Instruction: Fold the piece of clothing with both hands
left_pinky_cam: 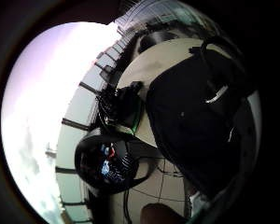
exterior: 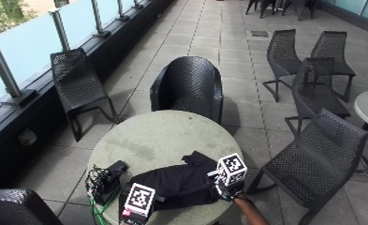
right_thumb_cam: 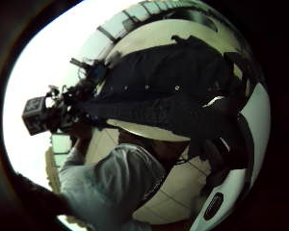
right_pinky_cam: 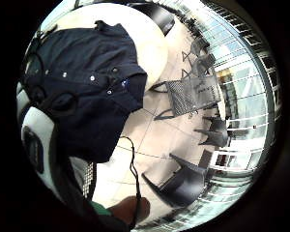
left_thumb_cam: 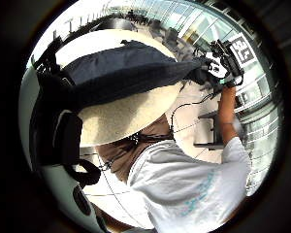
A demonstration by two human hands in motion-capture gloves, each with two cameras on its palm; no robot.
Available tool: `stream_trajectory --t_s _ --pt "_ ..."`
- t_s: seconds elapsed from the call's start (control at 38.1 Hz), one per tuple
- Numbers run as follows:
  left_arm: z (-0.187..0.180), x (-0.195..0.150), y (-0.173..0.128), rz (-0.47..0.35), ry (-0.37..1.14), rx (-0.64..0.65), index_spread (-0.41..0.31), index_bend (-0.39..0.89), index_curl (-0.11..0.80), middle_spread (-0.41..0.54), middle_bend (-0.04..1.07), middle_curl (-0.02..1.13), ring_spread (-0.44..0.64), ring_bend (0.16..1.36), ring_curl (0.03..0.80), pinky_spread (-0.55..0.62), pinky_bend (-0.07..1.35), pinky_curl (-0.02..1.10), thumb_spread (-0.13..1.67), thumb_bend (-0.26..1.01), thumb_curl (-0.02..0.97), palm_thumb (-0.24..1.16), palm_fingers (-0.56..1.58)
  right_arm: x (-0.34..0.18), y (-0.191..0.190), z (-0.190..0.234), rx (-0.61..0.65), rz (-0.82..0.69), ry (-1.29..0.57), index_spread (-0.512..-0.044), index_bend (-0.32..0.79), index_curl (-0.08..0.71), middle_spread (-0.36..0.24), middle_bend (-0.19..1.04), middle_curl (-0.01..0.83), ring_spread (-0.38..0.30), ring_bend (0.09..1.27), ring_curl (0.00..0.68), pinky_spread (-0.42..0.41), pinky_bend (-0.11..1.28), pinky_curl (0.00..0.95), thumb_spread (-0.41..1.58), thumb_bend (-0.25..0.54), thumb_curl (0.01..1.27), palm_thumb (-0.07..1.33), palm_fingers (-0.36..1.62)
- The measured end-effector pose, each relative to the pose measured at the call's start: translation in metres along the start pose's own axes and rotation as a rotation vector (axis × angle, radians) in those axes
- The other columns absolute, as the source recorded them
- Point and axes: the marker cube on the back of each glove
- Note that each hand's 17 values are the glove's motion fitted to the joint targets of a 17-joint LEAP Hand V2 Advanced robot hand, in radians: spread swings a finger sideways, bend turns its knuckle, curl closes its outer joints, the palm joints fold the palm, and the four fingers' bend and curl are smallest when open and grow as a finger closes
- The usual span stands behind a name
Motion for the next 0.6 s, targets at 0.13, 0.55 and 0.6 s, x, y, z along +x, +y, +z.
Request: stream_trajectory --t_s 0.13,0.55,0.6 --pt "0.019 -0.018 -0.109 -0.098 -0.086 0.180 -0.330 0.23 0.415 -0.366 0.51 0.49 -0.38 0.74 0.412 -0.15 0.14 0.32 1.29 0.07 0.297 0.65 1.27 0.002 -0.097 -0.002 -0.034 0.044 0.101 -0.321 0.15 0.345 -0.265 0.44 0.448 -0.260 0.78 0.441 -0.330 0.49 0.375 1.07 0.098 0.31 0.93 1.42" --pt "0.102 -0.053 -0.119 -0.282 -0.170 -0.376 -0.351 0.36 0.501 -0.379 0.61 0.54 -0.37 0.77 0.448 -0.10 0.10 0.28 1.35 0.04 0.272 0.66 1.20 -0.017 -0.191 0.049 -0.284 0.245 0.351 -0.318 0.22 0.402 -0.244 0.51 0.481 -0.223 0.84 0.485 -0.326 0.56 0.412 1.09 -0.001 0.27 0.91 1.42" --pt "0.117 -0.049 -0.121 -0.269 -0.100 -0.347 -0.354 0.38 0.508 -0.379 0.63 0.55 -0.37 0.77 0.448 -0.09 0.09 0.27 1.35 0.03 0.270 0.66 1.19 -0.017 -0.188 0.045 -0.210 0.244 0.325 -0.318 0.22 0.410 -0.243 0.52 0.485 -0.221 0.84 0.487 -0.325 0.56 0.415 1.09 -0.006 0.27 0.91 1.42"
